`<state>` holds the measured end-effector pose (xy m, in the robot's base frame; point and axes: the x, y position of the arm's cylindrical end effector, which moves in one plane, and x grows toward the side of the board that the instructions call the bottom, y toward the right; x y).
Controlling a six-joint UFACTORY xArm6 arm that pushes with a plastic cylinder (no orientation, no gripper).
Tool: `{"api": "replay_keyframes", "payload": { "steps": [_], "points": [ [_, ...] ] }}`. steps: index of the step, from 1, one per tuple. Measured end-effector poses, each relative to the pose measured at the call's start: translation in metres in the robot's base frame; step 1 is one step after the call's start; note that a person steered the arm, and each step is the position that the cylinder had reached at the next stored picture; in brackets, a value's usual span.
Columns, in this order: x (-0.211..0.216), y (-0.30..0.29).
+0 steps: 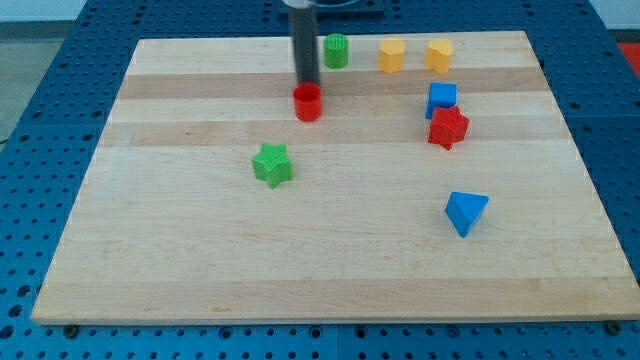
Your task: Push the red circle towards the top left of the triangle
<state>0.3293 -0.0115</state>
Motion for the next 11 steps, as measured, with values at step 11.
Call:
{"api": "replay_keyframes", "payload": {
  "steps": [11],
  "points": [
    [0.095,0.099]
  ]
}}
